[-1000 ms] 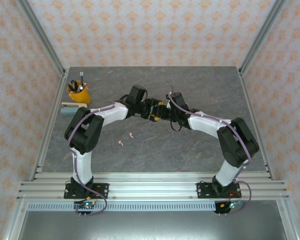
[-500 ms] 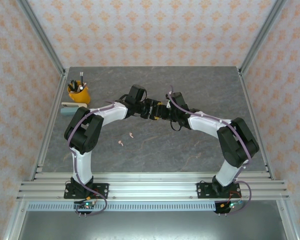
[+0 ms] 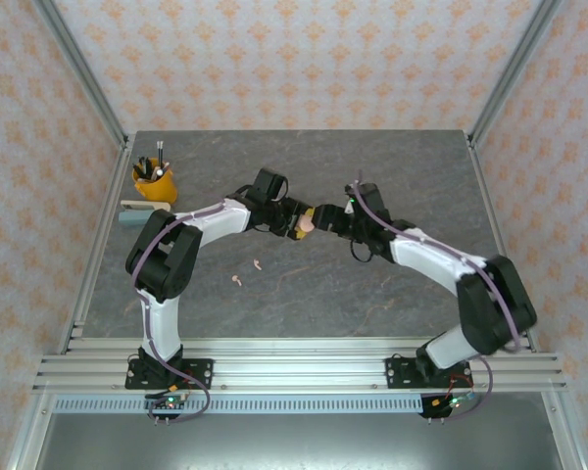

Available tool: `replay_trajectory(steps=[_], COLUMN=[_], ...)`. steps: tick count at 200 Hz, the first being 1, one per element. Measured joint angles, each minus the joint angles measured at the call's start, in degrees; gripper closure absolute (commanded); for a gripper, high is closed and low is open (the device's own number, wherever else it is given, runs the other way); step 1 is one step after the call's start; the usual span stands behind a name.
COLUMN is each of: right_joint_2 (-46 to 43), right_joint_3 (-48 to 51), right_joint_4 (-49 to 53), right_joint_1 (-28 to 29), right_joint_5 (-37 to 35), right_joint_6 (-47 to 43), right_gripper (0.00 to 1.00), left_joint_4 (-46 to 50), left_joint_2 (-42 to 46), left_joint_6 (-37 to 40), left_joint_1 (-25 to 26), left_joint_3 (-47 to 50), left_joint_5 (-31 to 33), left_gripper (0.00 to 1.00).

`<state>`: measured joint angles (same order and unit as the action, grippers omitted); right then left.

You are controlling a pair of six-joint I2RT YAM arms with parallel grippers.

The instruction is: Insert wireless bluetooth earbuds into charging case

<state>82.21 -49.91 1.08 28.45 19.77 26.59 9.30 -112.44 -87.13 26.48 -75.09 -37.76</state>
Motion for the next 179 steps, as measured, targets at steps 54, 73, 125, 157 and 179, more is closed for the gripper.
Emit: replay_trajectory(steps=[54, 73, 125, 157, 179], right_joint_2=[-14.14, -15.26, -17.05, -18.64, -20.37], right_joint_3=[7.34, 8.61, 9.33, 9.33, 9.33], right_joint_4=[5.31, 7.56, 10.32, 11.72, 12.59], right_joint_1=[-2.69, -2.91, -2.91, -2.91, -2.91], right_joint_5=[-4.66, -5.95, -7.04, -7.45, -7.91], right_joint_6=[2.21, 3.26, 4.92, 4.94, 4.92], right_gripper=[0.18, 0.18, 0.18, 0.18, 0.18], left_joint_4=[19.78, 24.41, 33.77, 36.74, 38.73], left_joint_2=[-0.17, -0.7, -8.09, -12.41, -13.97], left_joint_6=[22.12, 29.16, 43.95, 47.84, 48.24], left_joint_1=[0.0, 0.17, 5.66, 10.6, 13.29], left_joint_3=[-12.9, -15.96, -23.45, -24.9, -24.94], left_joint_5=[16.0, 23.15, 46.51, 57.33, 63.58], left_gripper=[0.79, 0.8, 0.8, 0.8, 0.8])
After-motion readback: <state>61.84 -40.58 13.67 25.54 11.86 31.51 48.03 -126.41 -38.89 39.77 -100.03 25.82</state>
